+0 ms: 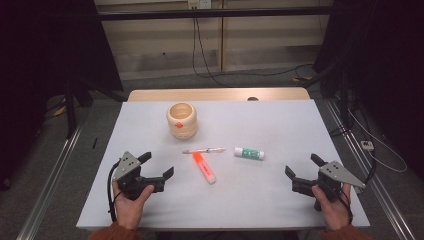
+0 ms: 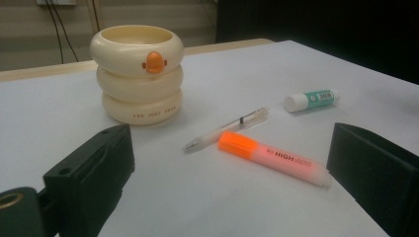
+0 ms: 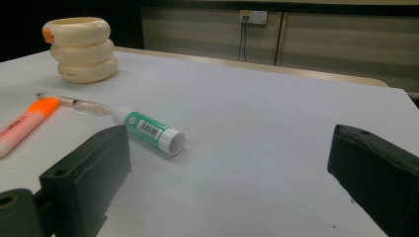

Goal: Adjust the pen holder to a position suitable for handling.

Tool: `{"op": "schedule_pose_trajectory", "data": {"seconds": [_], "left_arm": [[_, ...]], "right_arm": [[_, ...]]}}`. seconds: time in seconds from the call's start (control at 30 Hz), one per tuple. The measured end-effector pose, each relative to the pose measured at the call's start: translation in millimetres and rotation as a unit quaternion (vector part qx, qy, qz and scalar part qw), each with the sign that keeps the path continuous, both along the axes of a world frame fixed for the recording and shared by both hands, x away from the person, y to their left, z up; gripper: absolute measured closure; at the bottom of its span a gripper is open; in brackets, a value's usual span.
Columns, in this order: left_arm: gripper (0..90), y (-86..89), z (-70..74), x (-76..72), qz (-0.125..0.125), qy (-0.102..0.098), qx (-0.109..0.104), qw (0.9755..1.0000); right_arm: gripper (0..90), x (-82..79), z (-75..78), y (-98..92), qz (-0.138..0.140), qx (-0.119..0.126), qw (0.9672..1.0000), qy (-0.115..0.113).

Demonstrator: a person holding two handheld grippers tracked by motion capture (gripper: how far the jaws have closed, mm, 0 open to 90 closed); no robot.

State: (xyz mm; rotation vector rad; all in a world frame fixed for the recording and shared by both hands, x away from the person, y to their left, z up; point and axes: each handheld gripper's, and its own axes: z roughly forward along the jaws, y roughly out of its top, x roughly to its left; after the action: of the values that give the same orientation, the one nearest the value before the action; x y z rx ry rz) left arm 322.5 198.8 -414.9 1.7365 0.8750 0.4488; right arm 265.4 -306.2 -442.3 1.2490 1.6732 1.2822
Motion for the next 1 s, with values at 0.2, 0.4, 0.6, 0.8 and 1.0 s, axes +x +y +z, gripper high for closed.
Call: {"op": "schedule_pose_trajectory", "data": {"seconds": [0.2, 0.4, 0.6, 0.8, 1.0], "left_arm": [[4.1, -2.6, -0.6, 2.4, -0.003, 0.007, 0.005, 1.0], [4.1, -5.4, 1.3, 4.1, -0.01, 0.008, 0.015, 0.9998], [4.2, -7.5, 2.0, 10.8, -0.014, 0.026, 0.027, 0.9992], [4.2, -10.8, 10.0, 21.3, -0.018, 0.014, 0.039, 0.999], [5.0, -16.5, 23.1, 38.4, -0.019, 0.001, 0.047, 0.9987]], "right_arm": [[2.5, 0.6, -0.9, -0.4, 0.005, 0.002, 1.0, 0.005], [2.1, 1.2, -2.2, 1.1, 0.016, 0.002, 0.9998, 0.014], [2.0, 1.3, -2.4, 1.4, 0.019, 0.002, 0.9997, 0.015], [2.0, 1.8, -2.9, 1.9, 0.02, 0.004, 0.9996, 0.018], [2.0, 1.5, -2.7, 3.4, 0.022, 0.003, 0.9996, 0.019]]}}
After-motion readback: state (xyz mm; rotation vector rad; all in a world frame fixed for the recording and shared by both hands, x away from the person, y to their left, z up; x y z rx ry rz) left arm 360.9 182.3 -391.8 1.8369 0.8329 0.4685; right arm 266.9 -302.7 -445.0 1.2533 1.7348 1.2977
